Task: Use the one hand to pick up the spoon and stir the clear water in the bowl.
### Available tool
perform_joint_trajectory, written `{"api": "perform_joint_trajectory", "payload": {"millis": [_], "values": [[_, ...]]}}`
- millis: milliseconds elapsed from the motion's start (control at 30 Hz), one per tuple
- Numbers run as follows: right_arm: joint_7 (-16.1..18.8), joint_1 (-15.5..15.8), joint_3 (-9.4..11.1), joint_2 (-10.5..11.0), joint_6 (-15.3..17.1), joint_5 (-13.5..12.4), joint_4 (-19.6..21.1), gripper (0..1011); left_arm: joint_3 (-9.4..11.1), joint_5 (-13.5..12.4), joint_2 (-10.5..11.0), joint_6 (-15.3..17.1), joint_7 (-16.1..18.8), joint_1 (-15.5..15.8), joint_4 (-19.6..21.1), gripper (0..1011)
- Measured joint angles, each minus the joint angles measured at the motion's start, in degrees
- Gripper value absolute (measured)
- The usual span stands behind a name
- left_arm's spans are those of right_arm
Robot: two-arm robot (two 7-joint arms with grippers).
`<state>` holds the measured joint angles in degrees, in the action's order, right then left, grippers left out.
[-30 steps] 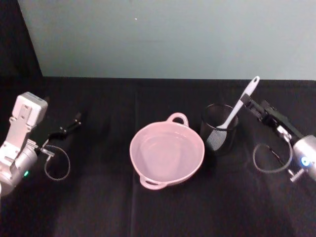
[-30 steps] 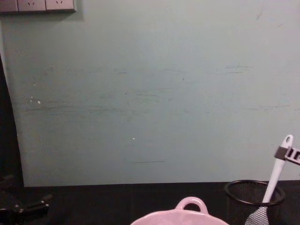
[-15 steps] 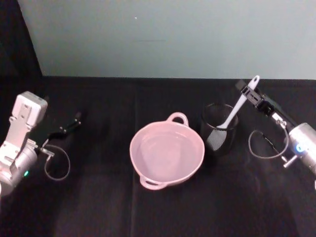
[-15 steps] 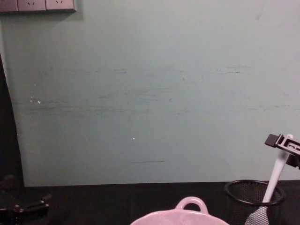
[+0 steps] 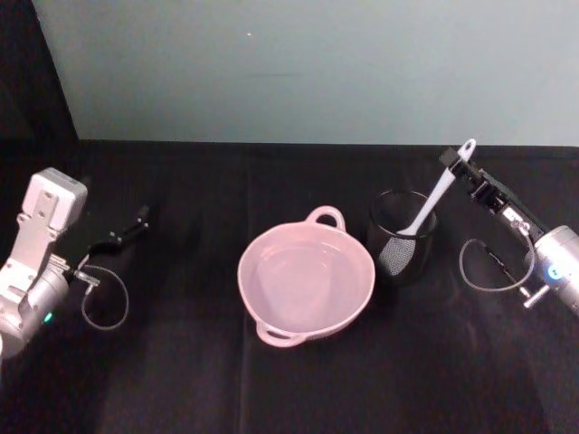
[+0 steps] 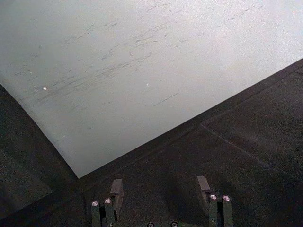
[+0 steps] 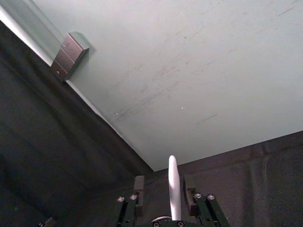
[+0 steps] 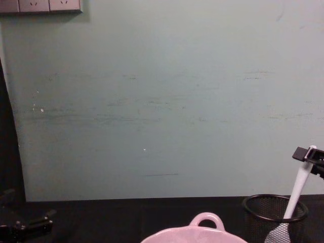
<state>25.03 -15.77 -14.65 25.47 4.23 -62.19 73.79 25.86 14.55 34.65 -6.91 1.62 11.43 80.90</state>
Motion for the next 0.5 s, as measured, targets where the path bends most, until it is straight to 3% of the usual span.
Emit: {"api": "perform_joint_trajectory", "payload": {"millis": [300, 500], "values": [[0.36, -0.1, -0.52, 0.78, -0.03, -1.21, 0.3, 242, 0.0, 0.0, 0.0, 0.0, 0.0, 0.0, 0.0, 1011], [0.5, -0.38, -0.97, 1.19, -0.71, -1.25, 0.37, 120, 0.0, 0.0, 0.0, 0.0, 0.0, 0.0, 0.0, 1011]]}}
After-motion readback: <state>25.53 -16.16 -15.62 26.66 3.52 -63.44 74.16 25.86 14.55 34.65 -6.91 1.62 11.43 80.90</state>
